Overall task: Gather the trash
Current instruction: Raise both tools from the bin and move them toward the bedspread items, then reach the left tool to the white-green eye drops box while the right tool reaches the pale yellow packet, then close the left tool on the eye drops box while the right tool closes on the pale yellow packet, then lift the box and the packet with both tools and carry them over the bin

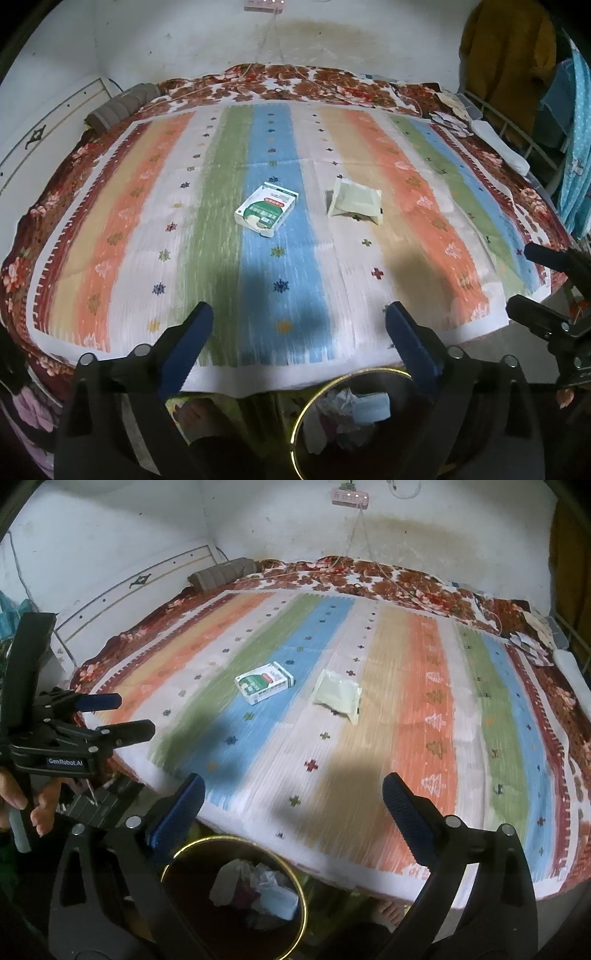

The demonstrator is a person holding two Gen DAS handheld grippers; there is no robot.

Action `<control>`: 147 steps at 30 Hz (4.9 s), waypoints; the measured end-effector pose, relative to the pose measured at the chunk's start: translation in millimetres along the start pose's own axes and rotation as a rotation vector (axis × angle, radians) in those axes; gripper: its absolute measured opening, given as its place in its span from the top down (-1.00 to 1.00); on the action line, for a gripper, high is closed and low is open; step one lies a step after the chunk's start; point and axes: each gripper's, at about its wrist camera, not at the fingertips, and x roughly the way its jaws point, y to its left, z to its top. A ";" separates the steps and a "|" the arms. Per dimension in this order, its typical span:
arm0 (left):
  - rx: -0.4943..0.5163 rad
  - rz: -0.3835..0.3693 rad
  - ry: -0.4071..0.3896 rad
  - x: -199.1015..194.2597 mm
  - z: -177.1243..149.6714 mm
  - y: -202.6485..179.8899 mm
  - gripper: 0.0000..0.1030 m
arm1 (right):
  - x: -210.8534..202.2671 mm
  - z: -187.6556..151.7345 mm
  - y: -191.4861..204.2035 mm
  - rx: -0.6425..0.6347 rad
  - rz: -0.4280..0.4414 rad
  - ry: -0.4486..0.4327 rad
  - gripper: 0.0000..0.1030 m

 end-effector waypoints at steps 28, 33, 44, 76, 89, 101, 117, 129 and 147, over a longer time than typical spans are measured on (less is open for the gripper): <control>0.094 -0.014 0.025 125.0 67.9 29.5 -0.89 | 124.7 44.7 -29.9 -0.050 0.062 0.051 -0.83; 0.094 -0.023 0.053 148.4 75.7 39.1 -0.89 | 150.6 51.1 -41.5 -0.021 0.079 0.064 -0.83; 0.107 -0.030 0.126 206.6 97.7 52.0 -0.89 | 213.8 65.8 -71.0 0.046 0.103 0.097 -0.83; 0.106 -0.012 0.235 236.7 112.6 53.8 -0.46 | 258.5 73.9 -75.4 0.067 0.177 0.149 0.83; -0.100 -0.011 0.279 183.8 94.2 53.1 -0.45 | 198.1 75.3 -47.7 0.042 0.096 0.159 0.86; -0.163 -0.075 0.252 125.5 65.6 29.8 -0.45 | 131.3 51.8 -33.7 0.074 0.065 0.151 0.86; -0.208 -0.194 0.166 47.9 30.0 7.3 -0.45 | 61.9 14.6 -8.5 0.105 0.028 0.110 0.86; -0.224 -0.279 0.116 1.5 -7.7 -3.9 -0.45 | 10.9 -24.3 10.4 0.143 0.058 0.075 0.86; -0.238 -0.338 0.119 -31.0 -72.6 -13.5 -0.45 | -14.0 -87.9 45.3 0.119 0.075 0.101 0.86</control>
